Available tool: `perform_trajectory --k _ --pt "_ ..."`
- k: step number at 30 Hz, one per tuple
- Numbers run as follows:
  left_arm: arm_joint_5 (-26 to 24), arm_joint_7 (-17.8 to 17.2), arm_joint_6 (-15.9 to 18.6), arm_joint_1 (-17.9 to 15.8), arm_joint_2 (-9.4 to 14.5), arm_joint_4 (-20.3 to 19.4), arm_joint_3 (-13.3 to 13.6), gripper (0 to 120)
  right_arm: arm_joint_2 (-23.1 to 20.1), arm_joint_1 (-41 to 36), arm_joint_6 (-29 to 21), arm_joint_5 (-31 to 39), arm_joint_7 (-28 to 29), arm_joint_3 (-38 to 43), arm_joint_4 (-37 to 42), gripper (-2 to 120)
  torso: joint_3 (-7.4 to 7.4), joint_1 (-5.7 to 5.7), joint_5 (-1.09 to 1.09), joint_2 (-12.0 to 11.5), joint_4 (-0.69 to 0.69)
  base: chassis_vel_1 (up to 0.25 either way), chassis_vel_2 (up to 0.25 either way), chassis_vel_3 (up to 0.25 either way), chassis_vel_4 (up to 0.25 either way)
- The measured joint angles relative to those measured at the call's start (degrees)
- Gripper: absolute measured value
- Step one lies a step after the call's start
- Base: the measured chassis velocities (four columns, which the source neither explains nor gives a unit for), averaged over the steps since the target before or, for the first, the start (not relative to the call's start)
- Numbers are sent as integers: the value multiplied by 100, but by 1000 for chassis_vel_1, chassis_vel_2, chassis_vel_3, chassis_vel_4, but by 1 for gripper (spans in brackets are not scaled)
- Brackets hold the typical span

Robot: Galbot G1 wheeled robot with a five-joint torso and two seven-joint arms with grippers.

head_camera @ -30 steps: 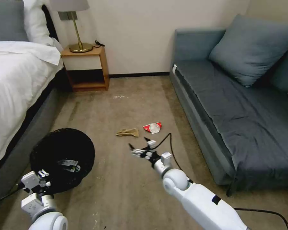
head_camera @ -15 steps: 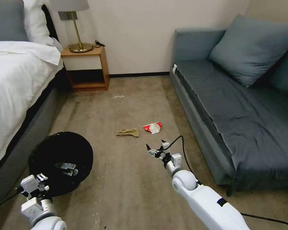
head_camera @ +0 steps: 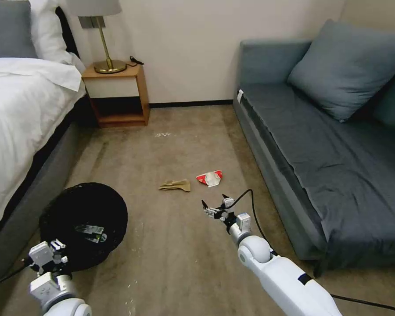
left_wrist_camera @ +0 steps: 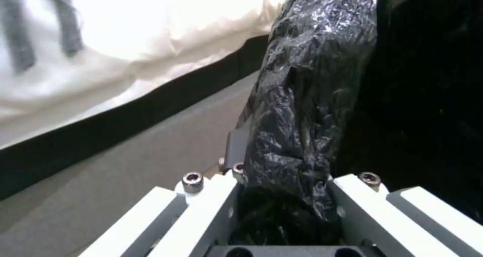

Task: Pick up the trash bin, then pick up the garbage on the floor and place it into the trash bin.

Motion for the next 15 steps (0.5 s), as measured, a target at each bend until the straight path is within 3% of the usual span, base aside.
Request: perform_trajectory --k 15 --pt "75 0 -66 -107 -3 222 3 4 21 102 47 -16 -81 -39 -169 100 0 0 0 0 0 -79 73 69 -78"
